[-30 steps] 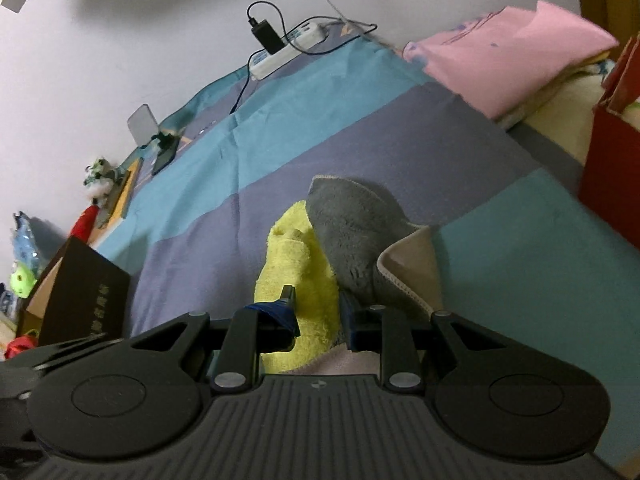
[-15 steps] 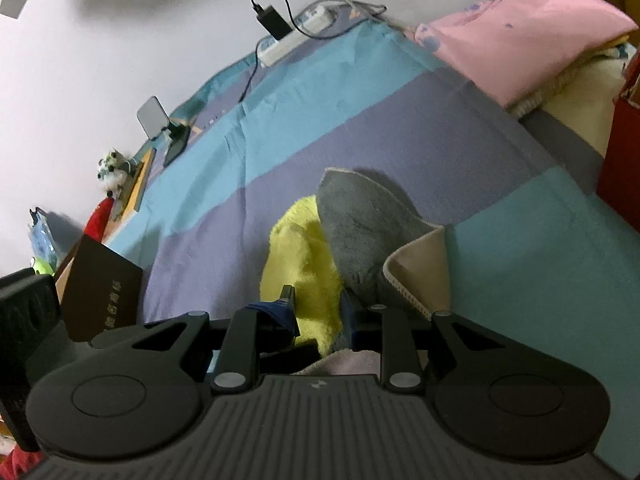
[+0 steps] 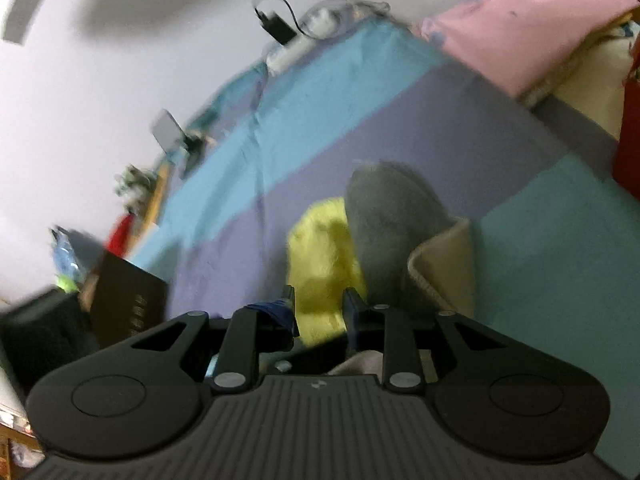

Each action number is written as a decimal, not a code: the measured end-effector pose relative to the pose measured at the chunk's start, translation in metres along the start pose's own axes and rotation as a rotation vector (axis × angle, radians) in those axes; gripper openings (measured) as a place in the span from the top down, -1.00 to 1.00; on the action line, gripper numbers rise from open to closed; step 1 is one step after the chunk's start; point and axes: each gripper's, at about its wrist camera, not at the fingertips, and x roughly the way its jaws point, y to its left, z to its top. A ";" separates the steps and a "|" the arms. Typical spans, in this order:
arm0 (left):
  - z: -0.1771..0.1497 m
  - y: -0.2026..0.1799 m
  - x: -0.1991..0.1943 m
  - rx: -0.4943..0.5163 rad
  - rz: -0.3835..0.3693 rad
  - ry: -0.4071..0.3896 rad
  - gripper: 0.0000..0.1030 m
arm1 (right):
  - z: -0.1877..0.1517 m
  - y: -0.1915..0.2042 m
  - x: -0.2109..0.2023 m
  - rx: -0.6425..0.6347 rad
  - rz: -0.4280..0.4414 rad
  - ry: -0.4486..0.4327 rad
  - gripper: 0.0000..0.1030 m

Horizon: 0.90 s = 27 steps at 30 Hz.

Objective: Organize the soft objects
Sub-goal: 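Grasp the yellow towel with both grippers, then carry the yellow towel into the box and open both grippers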

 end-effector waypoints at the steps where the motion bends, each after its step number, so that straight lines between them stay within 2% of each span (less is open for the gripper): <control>1: 0.000 -0.001 0.002 0.010 0.003 -0.006 -0.04 | -0.002 0.001 0.002 0.002 -0.010 -0.006 0.84; 3: 0.000 -0.003 0.004 0.017 0.003 -0.019 0.37 | -0.003 0.004 0.004 0.012 -0.002 -0.008 0.82; 6: -0.001 -0.004 0.004 0.022 -0.018 -0.019 0.58 | -0.003 0.010 0.003 0.012 0.053 0.010 0.88; 9: -0.004 -0.006 -0.004 0.027 -0.025 -0.038 0.66 | -0.006 0.020 0.001 0.014 0.114 0.026 0.90; 15: -0.010 0.003 -0.032 0.004 -0.016 -0.086 0.71 | -0.009 0.060 -0.005 -0.048 0.198 0.001 0.91; 21: -0.013 0.015 -0.091 -0.008 0.020 -0.198 0.72 | -0.005 0.113 -0.018 -0.130 0.339 -0.057 0.92; 27: -0.010 0.025 -0.166 0.016 0.095 -0.354 0.73 | -0.002 0.179 -0.024 -0.240 0.495 -0.125 0.92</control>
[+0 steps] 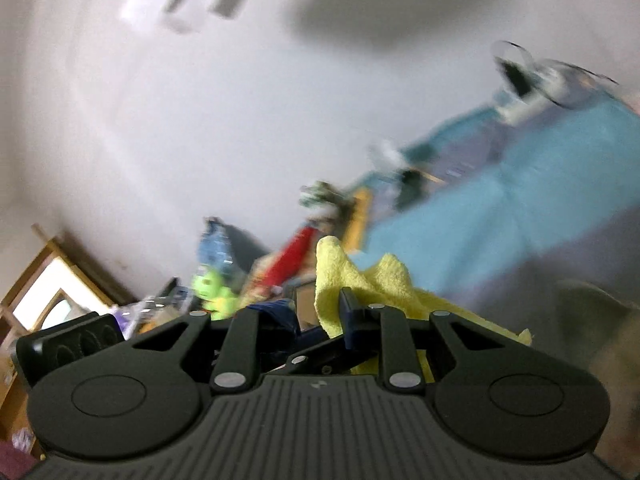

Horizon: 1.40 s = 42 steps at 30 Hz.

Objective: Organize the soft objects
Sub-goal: 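Carry the yellow towel into the box and open both grippers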

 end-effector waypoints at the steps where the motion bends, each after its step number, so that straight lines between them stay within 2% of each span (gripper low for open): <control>1: 0.005 0.005 -0.013 -0.001 0.012 -0.031 0.73 | 0.002 0.009 0.005 -0.019 0.026 -0.008 0.91; 4: 0.015 0.018 -0.045 0.023 0.067 -0.106 0.73 | 0.005 0.036 0.031 -0.070 0.086 -0.016 0.91; 8: 0.022 0.041 -0.084 0.042 0.150 -0.186 0.73 | -0.002 0.067 0.076 -0.119 0.156 0.030 0.92; 12: 0.018 0.074 -0.110 0.032 0.230 -0.199 0.73 | -0.022 0.093 0.123 -0.178 0.181 0.079 0.91; 14: 0.012 0.086 -0.116 0.031 0.276 -0.191 0.73 | -0.031 0.098 0.143 -0.157 0.203 0.110 0.92; 16: 0.004 0.106 -0.127 0.013 0.314 -0.176 0.73 | -0.041 0.100 0.163 -0.122 0.216 0.148 0.92; 20: -0.011 0.147 -0.143 -0.033 0.344 -0.129 0.72 | -0.066 0.103 0.195 -0.056 0.201 0.219 0.93; 26: -0.034 0.195 -0.144 -0.034 0.384 0.001 0.71 | -0.096 0.100 0.224 0.099 0.163 0.310 0.91; 28: -0.041 0.208 -0.144 -0.040 0.387 0.035 0.61 | -0.103 0.100 0.228 0.112 0.142 0.334 0.90; 32: -0.054 0.232 -0.148 -0.057 0.386 0.102 0.15 | -0.111 0.102 0.232 0.114 0.098 0.379 0.88; 33: -0.055 0.236 -0.148 -0.060 0.384 0.118 0.10 | -0.111 0.102 0.231 0.113 0.089 0.390 0.87; 36: -0.062 0.239 -0.157 -0.060 0.368 0.136 -0.01 | -0.112 0.101 0.226 0.104 0.084 0.425 0.82; 42: -0.067 0.232 -0.176 -0.056 0.325 0.170 -0.01 | -0.108 0.101 0.202 0.055 0.112 0.427 0.80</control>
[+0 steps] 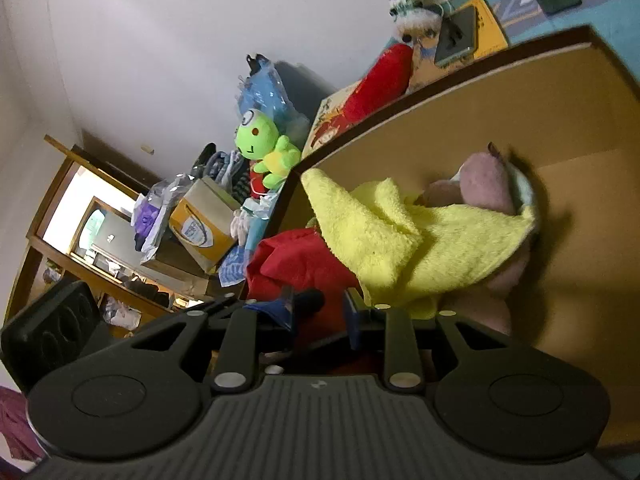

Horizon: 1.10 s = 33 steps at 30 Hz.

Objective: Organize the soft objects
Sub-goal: 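Carry the yellow towel into the box and open both grippers, then withdraw both grippers from the box to the grey-and-beige cloth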

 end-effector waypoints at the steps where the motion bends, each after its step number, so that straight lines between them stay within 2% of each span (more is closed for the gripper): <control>1: 0.000 -0.002 -0.004 0.001 -0.002 -0.001 -0.01 | -0.001 0.000 -0.006 -0.011 -0.004 -0.004 0.80; 7: 0.009 -0.019 -0.026 -0.026 0.020 -0.029 -0.03 | -0.001 -0.001 -0.041 -0.067 -0.022 -0.052 0.79; 13: 0.014 -0.058 -0.028 -0.036 0.071 -0.041 -0.03 | -0.007 -0.004 -0.077 -0.135 -0.031 -0.058 0.79; 23: 0.014 -0.136 -0.009 -0.102 0.138 0.076 -0.03 | -0.030 -0.024 -0.130 -0.216 -0.104 -0.053 0.78; 33: 0.015 -0.207 0.021 -0.090 0.222 0.168 -0.03 | -0.050 -0.058 -0.181 -0.206 -0.234 -0.095 0.78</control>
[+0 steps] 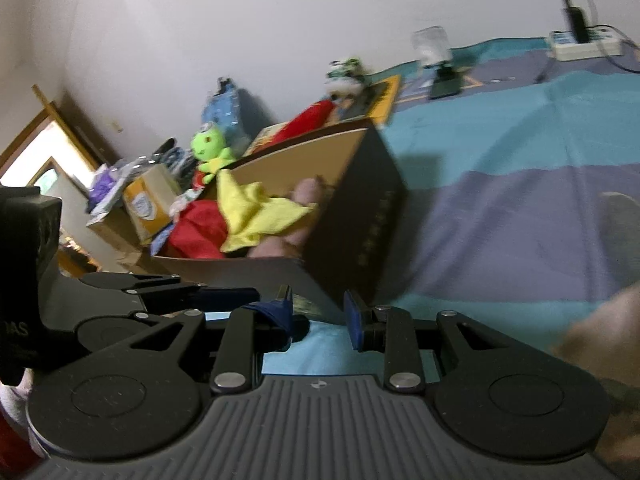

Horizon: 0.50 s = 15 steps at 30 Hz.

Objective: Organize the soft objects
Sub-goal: 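Withdraw both grippers from the box to the grey-and-beige cloth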

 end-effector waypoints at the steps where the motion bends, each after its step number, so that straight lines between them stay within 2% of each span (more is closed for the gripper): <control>1: 0.000 -0.008 0.002 0.007 0.008 0.007 -0.03 | -0.001 -0.005 -0.004 0.007 -0.016 -0.002 0.78; 5: 0.000 -0.033 0.014 0.034 0.032 0.031 -0.04 | -0.010 -0.024 -0.019 0.034 -0.074 -0.012 0.79; 15: 0.001 -0.086 0.046 0.123 -0.003 0.106 -0.04 | -0.028 -0.061 -0.049 0.086 -0.194 -0.019 0.79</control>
